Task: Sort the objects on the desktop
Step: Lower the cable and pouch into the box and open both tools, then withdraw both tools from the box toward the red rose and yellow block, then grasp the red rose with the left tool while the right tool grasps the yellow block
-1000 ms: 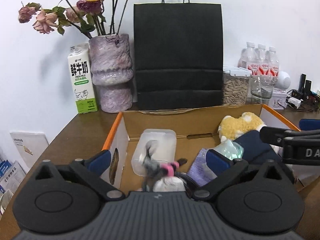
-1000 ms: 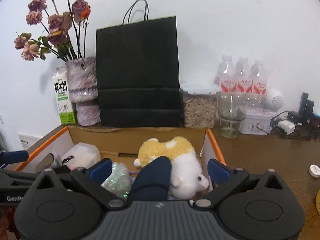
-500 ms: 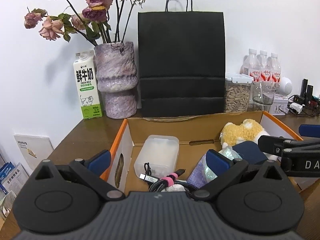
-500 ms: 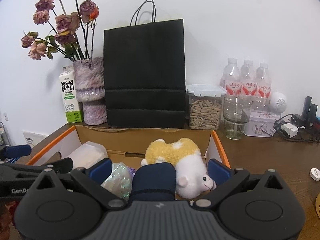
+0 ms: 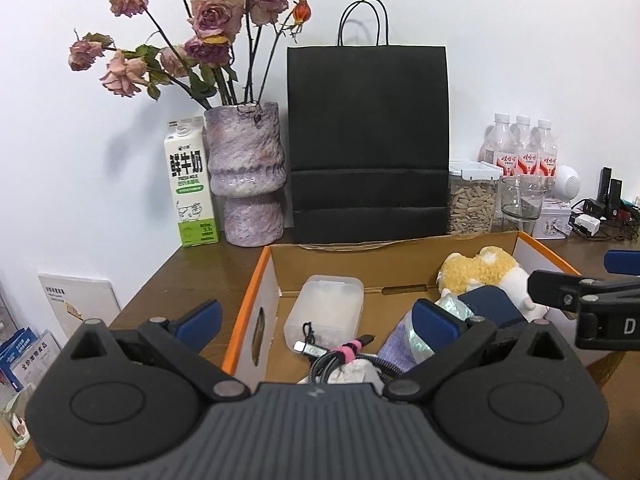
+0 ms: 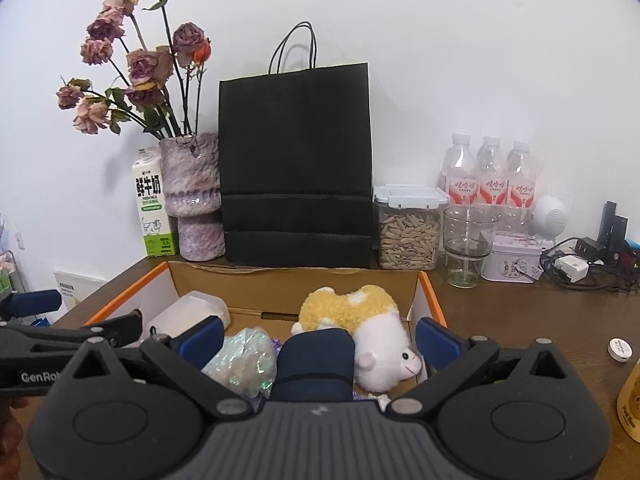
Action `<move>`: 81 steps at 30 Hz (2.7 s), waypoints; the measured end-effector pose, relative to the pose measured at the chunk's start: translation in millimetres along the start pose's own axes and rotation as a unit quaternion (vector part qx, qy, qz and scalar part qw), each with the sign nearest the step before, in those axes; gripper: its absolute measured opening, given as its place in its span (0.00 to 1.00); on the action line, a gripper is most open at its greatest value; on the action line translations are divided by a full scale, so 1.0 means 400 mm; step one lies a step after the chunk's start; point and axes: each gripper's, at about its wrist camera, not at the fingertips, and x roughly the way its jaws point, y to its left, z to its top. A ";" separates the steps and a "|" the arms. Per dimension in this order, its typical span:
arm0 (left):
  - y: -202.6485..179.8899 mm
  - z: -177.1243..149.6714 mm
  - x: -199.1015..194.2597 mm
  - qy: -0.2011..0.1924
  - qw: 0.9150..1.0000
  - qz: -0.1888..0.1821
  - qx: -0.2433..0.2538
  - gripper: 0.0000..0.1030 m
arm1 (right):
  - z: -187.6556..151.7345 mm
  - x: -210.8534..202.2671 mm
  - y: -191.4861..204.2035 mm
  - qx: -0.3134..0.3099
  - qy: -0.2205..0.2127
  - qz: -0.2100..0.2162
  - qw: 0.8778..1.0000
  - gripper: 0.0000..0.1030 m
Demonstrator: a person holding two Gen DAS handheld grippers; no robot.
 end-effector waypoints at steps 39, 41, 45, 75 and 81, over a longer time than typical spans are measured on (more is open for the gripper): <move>0.155 -0.170 -0.059 0.064 0.997 -0.020 -0.036 1.00 | -0.206 -0.061 0.069 -0.045 0.092 -0.006 0.995 0.91; 0.154 -0.173 -0.058 0.066 0.997 -0.020 -0.035 1.00 | -0.206 -0.053 0.068 -0.041 0.095 -0.003 0.995 0.89; 0.151 -0.175 -0.058 0.066 0.997 -0.022 -0.034 1.00 | -0.204 -0.032 0.071 -0.033 0.102 0.011 0.994 0.79; 0.123 -0.189 -0.059 0.074 0.996 -0.052 -0.014 0.67 | -0.211 -0.045 0.050 0.004 0.108 0.051 0.993 0.28; 0.122 -0.191 -0.061 0.074 0.995 -0.063 -0.016 0.49 | -0.209 -0.054 0.047 0.007 0.104 0.052 0.993 0.28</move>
